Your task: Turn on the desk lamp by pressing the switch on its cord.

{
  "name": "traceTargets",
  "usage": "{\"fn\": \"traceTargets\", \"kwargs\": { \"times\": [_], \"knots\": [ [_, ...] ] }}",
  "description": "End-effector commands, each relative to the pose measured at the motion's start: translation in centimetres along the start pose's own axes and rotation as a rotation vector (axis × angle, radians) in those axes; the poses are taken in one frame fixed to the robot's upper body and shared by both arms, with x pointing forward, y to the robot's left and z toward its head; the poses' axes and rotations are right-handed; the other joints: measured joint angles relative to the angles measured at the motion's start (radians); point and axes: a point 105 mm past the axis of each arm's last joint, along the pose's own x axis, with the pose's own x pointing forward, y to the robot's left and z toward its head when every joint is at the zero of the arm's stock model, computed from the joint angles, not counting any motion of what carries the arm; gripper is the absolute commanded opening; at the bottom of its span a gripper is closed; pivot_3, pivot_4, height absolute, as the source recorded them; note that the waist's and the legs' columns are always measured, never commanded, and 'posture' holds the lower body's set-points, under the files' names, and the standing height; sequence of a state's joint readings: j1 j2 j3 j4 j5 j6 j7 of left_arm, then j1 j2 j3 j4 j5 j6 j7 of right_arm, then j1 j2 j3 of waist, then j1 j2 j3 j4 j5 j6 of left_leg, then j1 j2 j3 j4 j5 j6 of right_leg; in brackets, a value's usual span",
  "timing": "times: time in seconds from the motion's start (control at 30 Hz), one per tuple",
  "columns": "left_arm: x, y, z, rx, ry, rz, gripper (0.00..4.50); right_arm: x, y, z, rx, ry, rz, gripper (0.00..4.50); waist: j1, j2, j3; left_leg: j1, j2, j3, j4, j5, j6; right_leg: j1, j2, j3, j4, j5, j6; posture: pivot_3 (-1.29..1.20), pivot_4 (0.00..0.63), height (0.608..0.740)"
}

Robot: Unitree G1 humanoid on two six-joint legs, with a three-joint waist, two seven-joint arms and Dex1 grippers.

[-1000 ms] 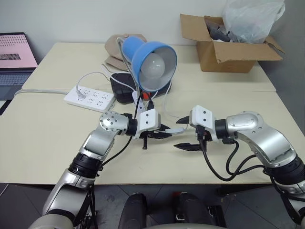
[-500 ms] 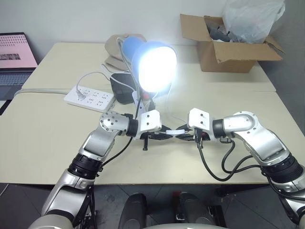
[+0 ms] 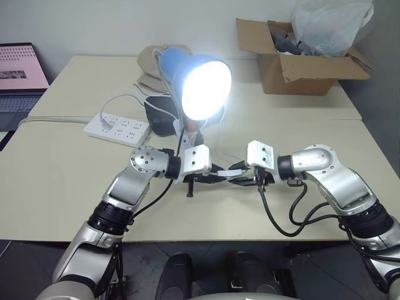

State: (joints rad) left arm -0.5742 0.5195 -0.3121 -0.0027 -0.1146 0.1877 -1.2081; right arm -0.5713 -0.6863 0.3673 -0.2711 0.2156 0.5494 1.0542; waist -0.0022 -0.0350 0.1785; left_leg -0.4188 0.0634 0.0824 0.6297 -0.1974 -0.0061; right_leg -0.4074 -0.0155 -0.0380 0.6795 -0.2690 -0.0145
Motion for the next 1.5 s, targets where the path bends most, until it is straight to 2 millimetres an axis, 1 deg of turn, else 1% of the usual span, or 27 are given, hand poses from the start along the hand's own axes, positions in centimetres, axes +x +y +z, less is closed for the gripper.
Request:
{"fn": "traceTargets", "kwargs": {
  "times": [0.03, 0.1, 0.13, 0.23, 0.27, 0.3, 0.37, 0.4, 0.57, 0.7, 0.83, 0.87, 1.0, 1.1, 1.2, 1.37, 1.5],
  "knots": [
    [-0.1, 0.4, 1.0, 0.049, -0.025, 0.016, 0.42, -1.1, -0.4, 1.5, -0.053, -0.046, -0.025, 1.96, 0.000, 0.000, 0.000, 0.000, 0.000, 0.000, 0.000, 0.000, 0.000, 0.000, 0.000, 0.000, 0.000, 0.000, 0.000, 0.00, 0.150, 0.740],
    [-0.1, 0.4, 0.8, 0.053, -0.021, 0.014, 0.42, -1.4, -0.6, 1.7, -0.061, -0.050, -0.033, 2.62, 0.000, 0.000, 0.000, 0.000, 0.000, 0.000, 0.000, 0.000, 0.000, 0.000, 0.000, 0.000, 0.000, 0.000, 0.000, 0.00, 0.150, 0.740],
    [0.0, 0.5, 0.7, 0.054, -0.018, 0.013, 0.42, -1.5, -0.6, 1.8, -0.065, -0.049, -0.036, 2.76, 0.000, 0.000, 0.000, 0.000, 0.000, 0.000, 0.000, 0.000, 0.000, 0.000, 0.000, 0.000, 0.000, 0.000, 0.000, 0.00, 0.150, 0.740],
    [0.3, 0.7, 0.3, 0.052, -0.009, 0.015, 0.42, -2.8, -0.6, 2.3, -0.073, -0.049, -0.052, 3.51, 0.000, 0.000, 0.000, 0.000, 0.000, 0.000, 0.000, 0.000, 0.000, 0.000, 0.000, 0.000, 0.000, 0.000, 0.000, 0.00, 0.150, 0.740],
    [0.4, 0.8, 0.2, 0.050, -0.006, 0.016, 0.42, -3.1, -0.5, 2.5, -0.072, -0.052, -0.056, 3.61, 0.001, 0.000, 0.000, 0.000, 0.000, 0.000, 0.000, 0.000, 0.000, 0.000, 0.000, 0.000, 0.000, 0.000, 0.000, 0.00, 0.150, 0.740],
    [0.5, 1.0, -0.1, 0.041, -0.003, 0.024, 0.42, -3.6, -0.4, 2.7, -0.068, -0.055, -0.067, 3.92, 0.001, 0.000, 0.000, 0.000, 0.000, 0.000, 0.000, 0.000, 0.000, 0.000, 0.000, 0.000, 0.000, 0.000, 0.000, 0.00, 0.150, 0.740],
    [0.8, 1.6, -0.6, 0.025, 0.004, 0.045, 0.42, -4.6, -0.2, 2.7, -0.058, -0.046, -0.099, 4.34, 0.001, 0.000, 0.000, 0.000, 0.000, 0.000, 0.000, 0.000, 0.000, 0.000, 0.000, 0.000, 0.000, 0.000, 0.000, 0.00, 0.150, 0.740],
    [1.0, 1.9, -0.8, 0.020, 0.010, 0.062, 0.42, -5.2, -0.2, 2.5, -0.051, -0.036, -0.123, 4.46, 0.003, 0.000, 0.000, 0.000, 0.000, 0.000, 0.000, 0.000, 0.000, 0.000, 0.000, 0.000, 0.000, 0.000, 0.000, 0.00, 0.150, 0.740],
    [2.7, 3.8, -2.4, 0.004, 0.049, 0.150, 0.42, -7.9, 0.2, 1.2, 0.024, 0.015, -0.275, 4.50, 0.010, 0.000, 0.000, -0.001, -0.001, 0.000, 0.000, 0.000, 0.000, 0.000, -0.001, 0.000, -0.001, 0.000, 0.000, 0.00, 0.150, 0.740],
    [4.0, 4.5, -2.9, -0.019, 0.036, 0.170, 0.42, -8.3, 0.8, 0.2, 0.057, 0.048, -0.352, 4.50, 0.006, 0.000, 0.000, -0.001, -0.001, 0.000, 0.000, 0.000, 0.000, 0.000, -0.001, 0.000, 0.000, 0.000, 0.000, 0.00, 0.150, 0.740],
    [4.7, 5.1, -3.7, -0.030, 0.055, 0.185, 0.42, -8.3, 1.3, -0.1, 0.074, 0.058, -0.378, 4.50, -0.001, 0.000, 0.000, 0.000, -0.001, 0.000, 0.000, 0.000, 0.000, 0.000, 0.000, 0.000, 0.000, 0.000, 0.000, 0.00, 0.150, 0.740],
    [4.7, 5.1, -3.9, -0.030, 0.057, 0.181, 0.77, -8.2, 1.5, -0.1, 0.079, 0.059, -0.377, 4.50, -0.001, 0.000, 0.000, 0.000, -0.001, 0.000, 0.000, 0.000, 0.000, 0.000, 0.000, 0.000, 0.000, 0.000, 0.000, 0.00, 0.150, 0.740],
    [4.7, 5.0, -3.6, -0.043, 0.028, 0.154, 1.69, -8.3, 1.8, -0.3, 0.095, 0.065, -0.390, 4.50, -0.001, 0.000, 0.000, -0.001, -0.001, -0.001, 0.000, 0.000, 0.000, 0.000, 0.000, 0.000, 0.000, 0.000, 0.000, 0.00, 0.150, 0.740],
    [4.3, 4.9, -3.3, -0.051, 0.011, 0.130, 2.27, -8.4, 1.7, -0.4, 0.101, 0.068, -0.398, 4.50, 0.000, 0.000, 0.000, -0.001, -0.001, -0.001, 0.000, 0.000, 0.000, 0.000, 0.000, 0.000, -0.001, 0.000, 0.000, 0.00, 0.150, 0.740],
    [3.0, 4.6, -2.9, -0.039, -0.013, 0.114, 2.92, -8.3, 1.5, -0.5, 0.104, 0.066, -0.399, 4.50, -0.001, 0.000, 0.000, -0.001, -0.001, -0.001, 0.000, 0.000, 0.000, 0.000, 0.000, 0.000, -0.001, 0.000, 0.000, 0.00, 0.150, 0.740],
    [-0.6, 4.1, -3.4, 0.000, 0.057, 0.143, 3.84, -8.4, 0.8, -0.7, 0.089, 0.058, -0.416, 4.50, -0.006, 0.000, 0.000, 0.000, 0.000, -0.001, 0.000, 0.000, 0.000, 0.000, 0.001, 0.000, 0.000, 0.000, 0.000, 0.00, 0.150, 0.740],
    [-4.6, 2.2, -3.3, 0.007, 0.100, 0.162, 3.84, -8.8, 0.1, -1.3, 0.046, 0.062, -0.439, 4.50, -0.010, 0.000, 0.000, 0.000, 0.001, 0.000, 0.000, 0.000, 0.000, 0.000, 0.001, 0.001, 0.000, 0.000, 0.000, 0.00, 0.150, 0.740]
  ]
}}
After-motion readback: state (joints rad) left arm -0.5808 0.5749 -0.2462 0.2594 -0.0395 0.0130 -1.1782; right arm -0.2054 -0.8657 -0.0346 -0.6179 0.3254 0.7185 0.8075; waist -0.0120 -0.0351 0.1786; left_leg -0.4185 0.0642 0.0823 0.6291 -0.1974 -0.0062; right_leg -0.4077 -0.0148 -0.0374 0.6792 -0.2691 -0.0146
